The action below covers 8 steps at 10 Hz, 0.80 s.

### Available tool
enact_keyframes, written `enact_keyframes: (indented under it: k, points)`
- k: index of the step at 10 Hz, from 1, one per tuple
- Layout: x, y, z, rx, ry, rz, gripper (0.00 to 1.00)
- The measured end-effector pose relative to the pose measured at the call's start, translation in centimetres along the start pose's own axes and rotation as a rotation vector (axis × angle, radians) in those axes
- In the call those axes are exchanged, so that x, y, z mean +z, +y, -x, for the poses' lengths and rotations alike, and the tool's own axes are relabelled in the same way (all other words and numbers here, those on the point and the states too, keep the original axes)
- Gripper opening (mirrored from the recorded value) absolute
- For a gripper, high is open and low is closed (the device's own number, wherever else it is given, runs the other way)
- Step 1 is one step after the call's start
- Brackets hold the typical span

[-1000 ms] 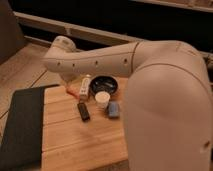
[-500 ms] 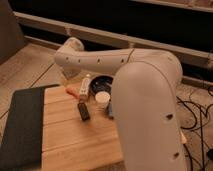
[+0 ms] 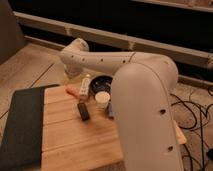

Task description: Drag the pepper across the table

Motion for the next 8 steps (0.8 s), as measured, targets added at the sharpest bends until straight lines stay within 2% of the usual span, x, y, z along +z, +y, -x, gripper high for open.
enact_keyframes:
  k: [1,3,5,7,8]
  points:
    - [0.2,0.0,-0.1,-0.019,-0.008,0.006,0.65]
    - [1.8,1.6,-0.3,-0.089,-0.018,0.057,0.65]
    - [4.1,4.0,-0.5,-0.185,0.008,0.117,0.65]
    - [6.1,5.1,-0.5,-0.251,0.043,0.174,0.65]
    - [6.7,5.3,-0.2,-0.275,0.058,0.188,0.65]
